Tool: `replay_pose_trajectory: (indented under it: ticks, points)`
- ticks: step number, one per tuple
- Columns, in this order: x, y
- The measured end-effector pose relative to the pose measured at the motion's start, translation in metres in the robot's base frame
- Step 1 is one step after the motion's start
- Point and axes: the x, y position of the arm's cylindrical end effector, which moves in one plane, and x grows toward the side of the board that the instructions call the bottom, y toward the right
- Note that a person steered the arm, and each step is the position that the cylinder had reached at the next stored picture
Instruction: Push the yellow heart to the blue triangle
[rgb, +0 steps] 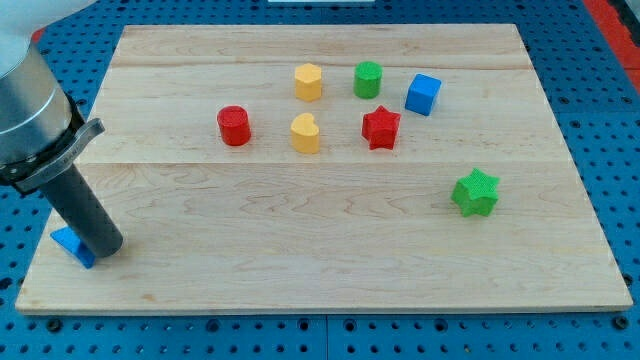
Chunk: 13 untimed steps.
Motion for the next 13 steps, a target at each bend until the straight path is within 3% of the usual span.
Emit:
replay_pose_trajectory:
  ticks: [2,3,4,8,12,13]
  points:
    - [-0.038,0.158]
    - [-0.079,0.212]
    - [-0.121,0.229]
    - [-0.189,0.183]
    - [-0.124,0.160]
    - [-0.124,0.121]
